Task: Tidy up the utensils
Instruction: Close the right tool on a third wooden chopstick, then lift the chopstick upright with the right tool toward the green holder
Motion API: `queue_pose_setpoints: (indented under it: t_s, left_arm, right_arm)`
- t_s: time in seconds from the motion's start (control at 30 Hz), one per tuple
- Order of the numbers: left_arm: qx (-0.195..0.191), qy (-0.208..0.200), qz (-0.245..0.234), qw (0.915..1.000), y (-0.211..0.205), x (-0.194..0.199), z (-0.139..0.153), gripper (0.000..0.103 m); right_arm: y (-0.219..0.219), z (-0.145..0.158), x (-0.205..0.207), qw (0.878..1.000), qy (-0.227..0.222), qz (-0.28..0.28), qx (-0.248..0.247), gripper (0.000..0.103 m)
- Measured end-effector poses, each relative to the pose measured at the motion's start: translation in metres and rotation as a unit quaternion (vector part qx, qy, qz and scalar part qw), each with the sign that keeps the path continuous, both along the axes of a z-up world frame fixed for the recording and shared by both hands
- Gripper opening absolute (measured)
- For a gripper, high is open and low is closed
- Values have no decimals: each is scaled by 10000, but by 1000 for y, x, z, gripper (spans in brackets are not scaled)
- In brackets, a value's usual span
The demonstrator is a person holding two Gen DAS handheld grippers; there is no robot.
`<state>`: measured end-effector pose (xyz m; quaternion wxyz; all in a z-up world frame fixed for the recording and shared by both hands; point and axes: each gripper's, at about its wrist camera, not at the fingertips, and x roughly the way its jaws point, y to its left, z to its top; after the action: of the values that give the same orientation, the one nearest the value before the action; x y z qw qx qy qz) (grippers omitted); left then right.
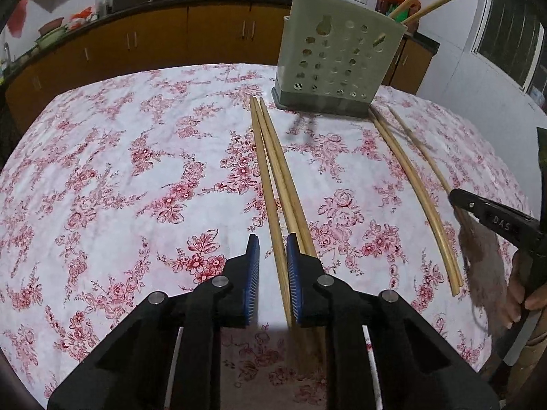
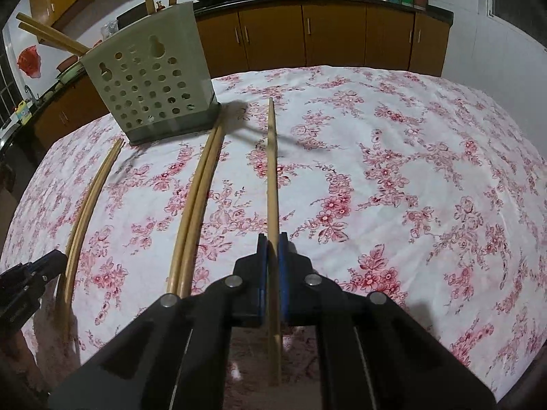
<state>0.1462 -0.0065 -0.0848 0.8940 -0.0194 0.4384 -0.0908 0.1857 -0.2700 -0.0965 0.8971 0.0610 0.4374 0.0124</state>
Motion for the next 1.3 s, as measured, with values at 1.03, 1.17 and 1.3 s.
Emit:
queue_pose_setpoints:
  t_s: [1.03,1.17,1.3]
  left_arm:
    - [23,-94,709,9974,45,26,-1,8]
    - [-14,-93,716,9974,44,24,-1,8]
    - [-65,-90,714,9974,46,25,-1,8]
  right_arm:
    - [-8,-2,17,9992,-219,-72,-312,8]
    - [-4,-2,17,9993,-225,14,-309,8]
    - [-6,-1,15,9994,-218,-36,-284,8]
